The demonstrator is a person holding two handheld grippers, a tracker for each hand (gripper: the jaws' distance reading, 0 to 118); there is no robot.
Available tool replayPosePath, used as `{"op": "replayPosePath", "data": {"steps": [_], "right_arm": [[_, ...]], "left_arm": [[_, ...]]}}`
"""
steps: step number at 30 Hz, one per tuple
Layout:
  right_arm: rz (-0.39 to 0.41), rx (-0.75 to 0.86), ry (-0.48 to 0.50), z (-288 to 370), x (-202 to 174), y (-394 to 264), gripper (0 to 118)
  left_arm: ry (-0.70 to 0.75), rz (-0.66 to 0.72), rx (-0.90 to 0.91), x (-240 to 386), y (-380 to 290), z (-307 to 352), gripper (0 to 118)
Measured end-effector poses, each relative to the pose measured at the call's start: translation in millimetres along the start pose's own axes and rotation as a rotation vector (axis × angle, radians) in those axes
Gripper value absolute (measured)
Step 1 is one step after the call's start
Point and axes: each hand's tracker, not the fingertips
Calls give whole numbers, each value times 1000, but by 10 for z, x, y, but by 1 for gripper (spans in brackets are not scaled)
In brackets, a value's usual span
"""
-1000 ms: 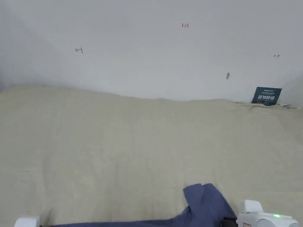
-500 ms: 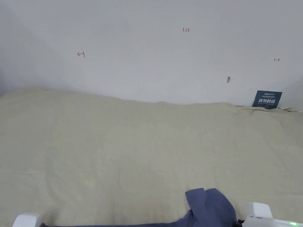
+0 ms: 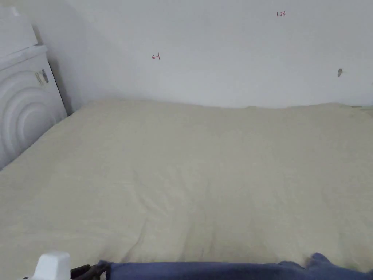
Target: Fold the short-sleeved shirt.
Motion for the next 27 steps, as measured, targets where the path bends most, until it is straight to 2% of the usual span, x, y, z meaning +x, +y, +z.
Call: {"op": "replayPosePath", "data": {"steps": [5, 9, 16, 17, 18, 19, 20, 21, 22, 23, 25, 27], "right_arm": [[-53, -4, -26, 303, 40, -526, 1], [-97, -61, -47, 257, 147, -784, 1], [-39, -132, -113, -49, 224, -978, 1], [-37, -132, -111, -71, 224, -985, 1], [-37, -112, -115, -68, 213, -987, 3], [-32, -97, -123, -46, 199, -975, 13], [-8, -79, -149, 20, 190, -941, 44], [26, -32, -185, 119, 147, -915, 69], [71, 8, -215, 221, 96, -877, 80], [104, 52, -223, 339, 33, -817, 80], [118, 162, -199, 611, -101, -641, 80], [155, 285, -148, 842, -346, -448, 80]], "left_arm": [[-27, 33, -52, -37, -441, 194, 4], [9, 47, -106, -66, -671, 82, 4], [34, 5, -197, -34, -757, -159, 5], [36, 7, -190, -35, -767, -153, 9], [57, 12, -159, -46, -768, -128, 19], [59, 40, -139, -58, -745, -59, 32], [82, 68, -125, -84, -715, 3, 54], [109, 94, -104, -125, -662, 108, 68], [147, 95, -82, -146, -602, 229, 74], [181, 77, -42, -142, -542, 359, 76], [224, -1, 100, -19, -297, 655, 76], [178, -8, 214, 147, -31, 923, 76]]}}
